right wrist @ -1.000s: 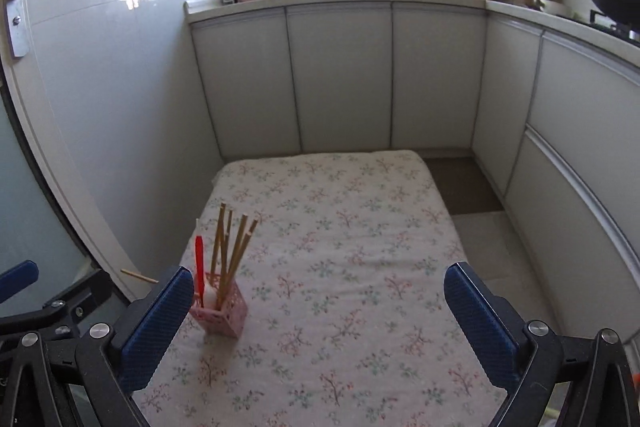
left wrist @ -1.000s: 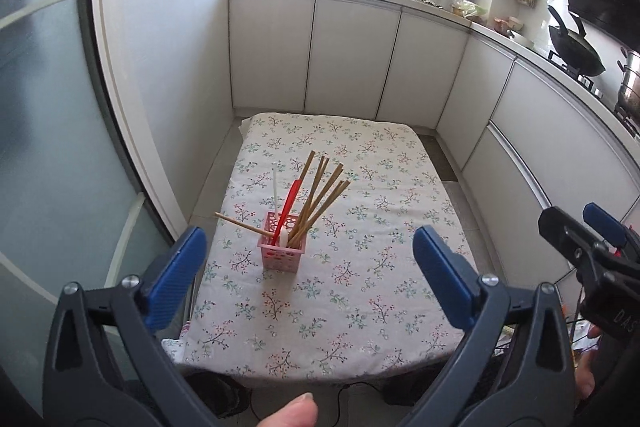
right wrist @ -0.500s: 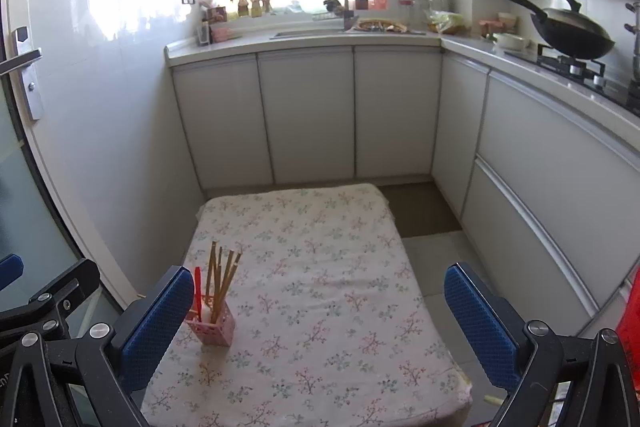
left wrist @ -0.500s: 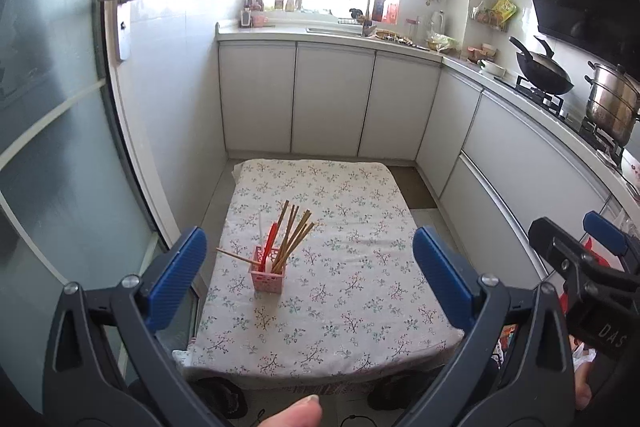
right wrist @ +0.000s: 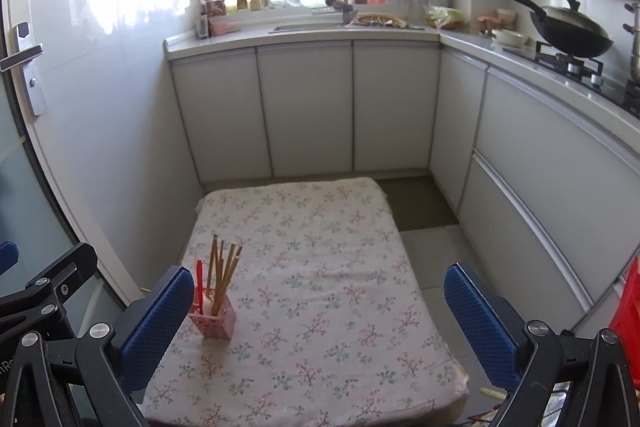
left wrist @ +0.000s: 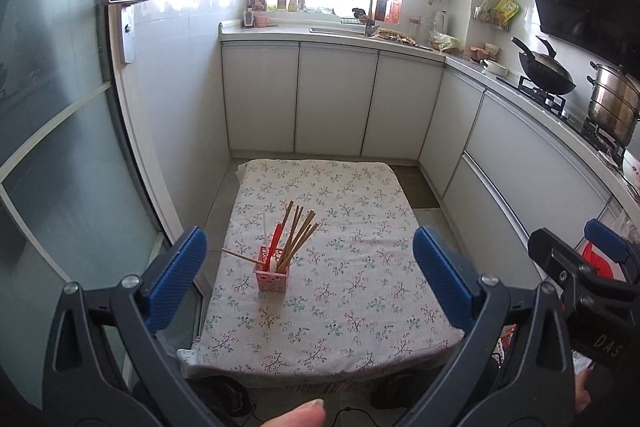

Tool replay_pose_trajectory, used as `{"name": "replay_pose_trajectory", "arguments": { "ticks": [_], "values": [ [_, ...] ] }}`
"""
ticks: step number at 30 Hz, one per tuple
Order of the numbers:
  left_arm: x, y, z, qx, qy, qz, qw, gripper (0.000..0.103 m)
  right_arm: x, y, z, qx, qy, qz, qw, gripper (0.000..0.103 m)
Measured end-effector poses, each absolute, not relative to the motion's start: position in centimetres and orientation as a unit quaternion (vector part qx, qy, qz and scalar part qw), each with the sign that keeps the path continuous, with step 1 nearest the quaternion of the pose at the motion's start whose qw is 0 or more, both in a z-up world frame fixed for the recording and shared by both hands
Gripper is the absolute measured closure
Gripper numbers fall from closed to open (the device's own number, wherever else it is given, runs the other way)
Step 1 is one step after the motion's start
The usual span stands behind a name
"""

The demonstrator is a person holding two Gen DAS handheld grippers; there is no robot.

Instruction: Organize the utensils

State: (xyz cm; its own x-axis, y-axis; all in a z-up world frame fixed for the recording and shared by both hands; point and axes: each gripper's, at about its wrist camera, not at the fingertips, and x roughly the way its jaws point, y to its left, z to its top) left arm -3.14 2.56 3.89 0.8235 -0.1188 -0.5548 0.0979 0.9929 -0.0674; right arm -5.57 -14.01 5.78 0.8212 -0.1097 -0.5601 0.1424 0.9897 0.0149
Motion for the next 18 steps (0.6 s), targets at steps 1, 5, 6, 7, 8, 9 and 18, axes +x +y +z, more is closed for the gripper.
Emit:
{"name": "replay_pose_trajectory", "arguments": {
  "ticks": [1,5,6,7,8,9,18],
  "values": [
    [-3.13,2.56,3.86,-0.018,0.292,-0.057,0.954,0.001,-5.54,-13.98,5.66,0.029,0.292,-0.067,0.954,0.000],
    [-3.11,2.50,3.77,-0.018,0.295,-0.056,0.954,0.001,-5.41,-14.04,5.58,0.028,0.294,-0.068,0.953,0.000],
    [-3.12,2.51,3.79,-0.018,0.295,-0.056,0.954,0.001,-5.38,-13.79,5.53,0.027,0.295,-0.068,0.953,0.000],
    [-3.12,2.50,3.79,-0.017,0.295,-0.055,0.954,0.001,-5.35,-13.73,5.50,0.025,0.295,-0.068,0.953,0.000],
    [-3.13,2.51,3.79,-0.017,0.296,-0.056,0.953,0.001,-5.37,-13.66,5.41,0.024,0.296,-0.067,0.953,0.000],
    [-3.14,2.46,3.81,-0.017,0.297,-0.057,0.953,0.001,-5.35,-13.67,5.36,0.024,0.296,-0.067,0.953,0.000],
    [-2.99,2.57,3.76,-0.017,0.301,-0.060,0.952,0.001,-5.30,-13.66,5.25,0.022,0.299,-0.065,0.952,0.000]
  ]
}}
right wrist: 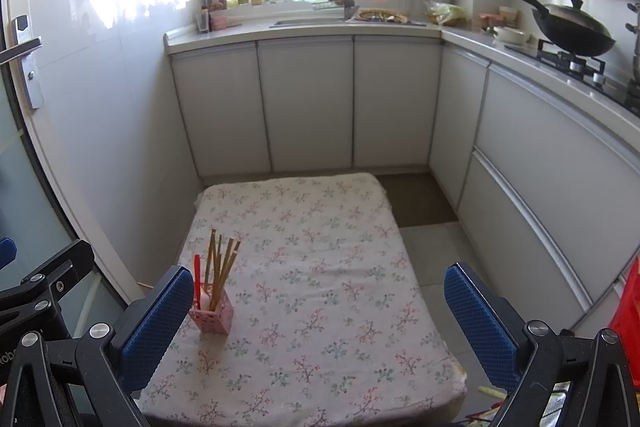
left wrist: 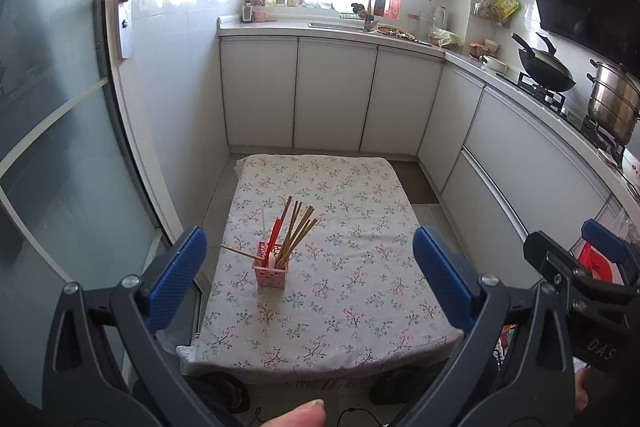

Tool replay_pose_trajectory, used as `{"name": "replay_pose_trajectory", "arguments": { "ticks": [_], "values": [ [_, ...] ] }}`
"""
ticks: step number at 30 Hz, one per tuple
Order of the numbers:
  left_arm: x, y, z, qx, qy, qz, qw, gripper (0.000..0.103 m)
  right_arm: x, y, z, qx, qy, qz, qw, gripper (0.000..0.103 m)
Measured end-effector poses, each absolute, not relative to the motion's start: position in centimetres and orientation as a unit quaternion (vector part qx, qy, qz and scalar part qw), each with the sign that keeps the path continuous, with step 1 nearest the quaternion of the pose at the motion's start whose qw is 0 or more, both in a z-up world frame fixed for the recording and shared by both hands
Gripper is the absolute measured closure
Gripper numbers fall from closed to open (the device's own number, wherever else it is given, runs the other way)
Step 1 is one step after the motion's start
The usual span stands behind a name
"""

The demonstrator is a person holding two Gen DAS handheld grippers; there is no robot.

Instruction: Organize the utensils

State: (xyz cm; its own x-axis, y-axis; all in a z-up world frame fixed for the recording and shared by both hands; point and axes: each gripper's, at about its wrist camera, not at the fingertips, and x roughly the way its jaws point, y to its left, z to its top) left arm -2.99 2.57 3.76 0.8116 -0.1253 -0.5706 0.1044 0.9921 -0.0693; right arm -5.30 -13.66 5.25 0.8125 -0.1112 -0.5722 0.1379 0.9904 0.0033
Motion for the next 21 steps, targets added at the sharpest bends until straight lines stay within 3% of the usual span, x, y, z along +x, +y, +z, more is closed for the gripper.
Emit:
{"name": "replay_pose_trajectory", "arguments": {
  "ticks": [21],
  "values": [
    [-3.02,2.10,3.69,-0.008,0.297,-0.064,0.953,0.001,-4.80,-13.67,4.68,0.019,0.305,-0.074,0.949,0.000]
  ]
}}
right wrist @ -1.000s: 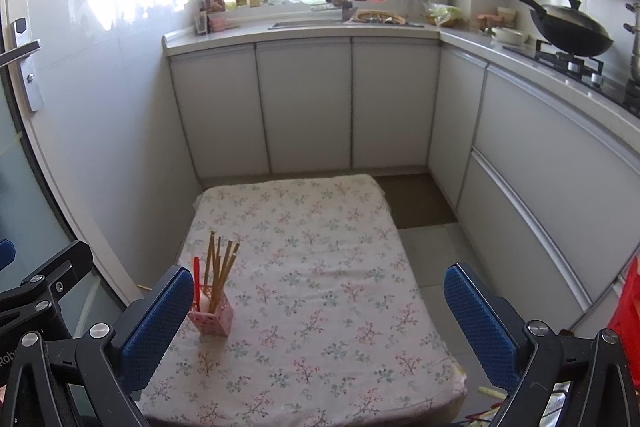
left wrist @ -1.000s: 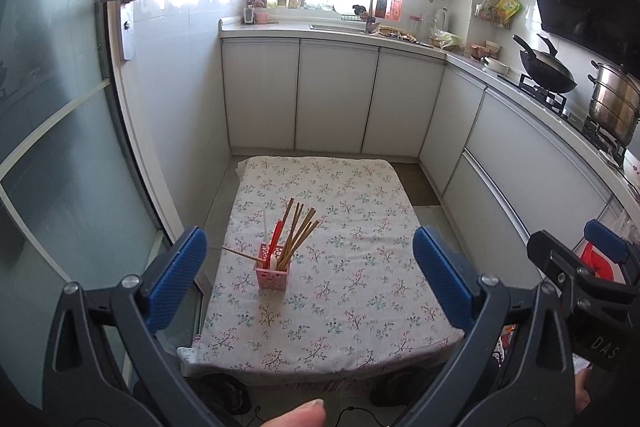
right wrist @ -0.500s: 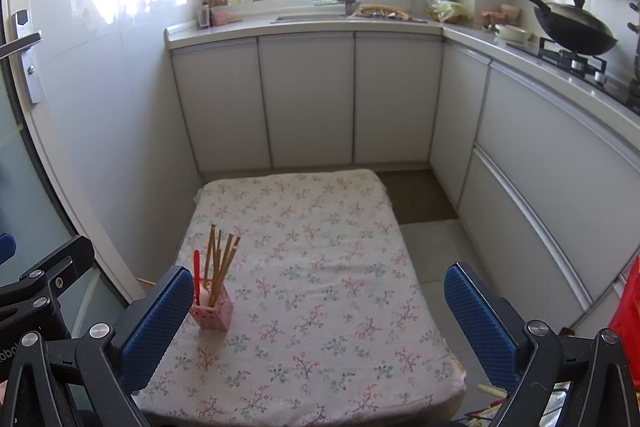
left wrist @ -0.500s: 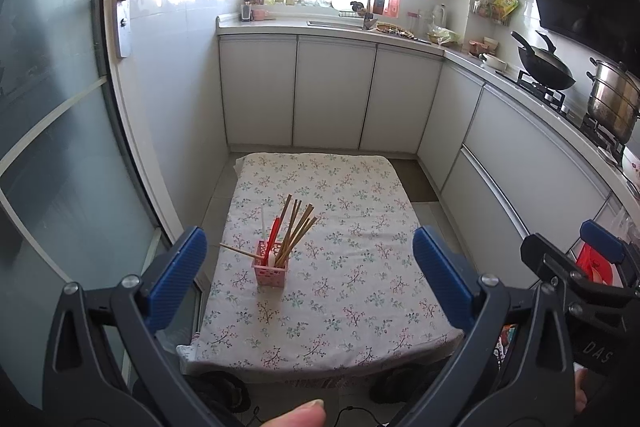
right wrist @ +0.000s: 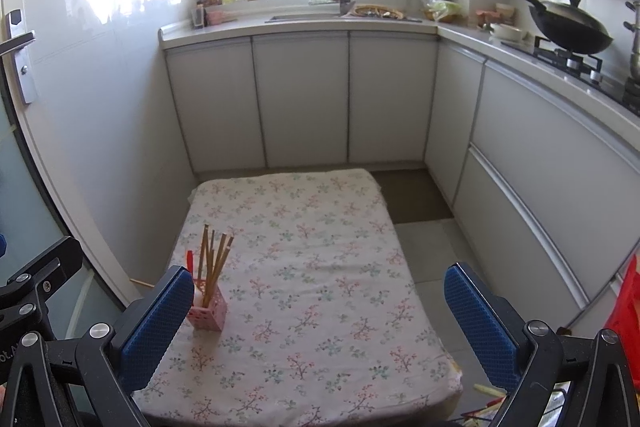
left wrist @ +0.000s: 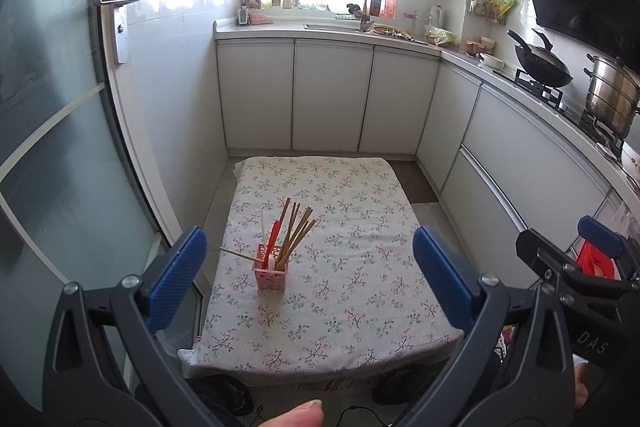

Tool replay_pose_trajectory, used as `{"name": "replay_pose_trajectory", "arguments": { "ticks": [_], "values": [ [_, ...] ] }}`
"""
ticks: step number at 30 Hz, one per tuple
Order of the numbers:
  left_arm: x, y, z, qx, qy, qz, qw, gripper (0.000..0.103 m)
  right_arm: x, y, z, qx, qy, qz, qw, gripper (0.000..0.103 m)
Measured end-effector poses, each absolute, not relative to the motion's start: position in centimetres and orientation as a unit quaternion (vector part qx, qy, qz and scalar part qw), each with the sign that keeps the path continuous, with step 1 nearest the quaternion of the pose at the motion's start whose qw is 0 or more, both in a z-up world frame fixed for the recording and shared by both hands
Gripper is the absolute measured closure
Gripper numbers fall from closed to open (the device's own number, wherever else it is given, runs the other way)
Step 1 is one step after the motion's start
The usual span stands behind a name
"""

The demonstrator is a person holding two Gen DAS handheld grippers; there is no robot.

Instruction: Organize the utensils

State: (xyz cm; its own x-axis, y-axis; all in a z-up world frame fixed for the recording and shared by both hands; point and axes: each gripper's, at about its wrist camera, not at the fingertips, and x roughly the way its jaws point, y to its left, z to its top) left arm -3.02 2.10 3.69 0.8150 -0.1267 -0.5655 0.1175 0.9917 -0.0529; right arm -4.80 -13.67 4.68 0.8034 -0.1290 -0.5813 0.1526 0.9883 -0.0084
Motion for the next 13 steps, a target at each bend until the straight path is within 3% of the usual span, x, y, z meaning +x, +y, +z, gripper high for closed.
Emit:
{"name": "replay_pose_trajectory", "arguments": {
  "ticks": [13],
  "values": [
    [-1.8,1.4,2.9,0.005,0.305,-0.065,0.950,0.001,-3.8,-14.2,4.0,0.017,0.311,-0.072,0.947,0.000]
  ]
}}
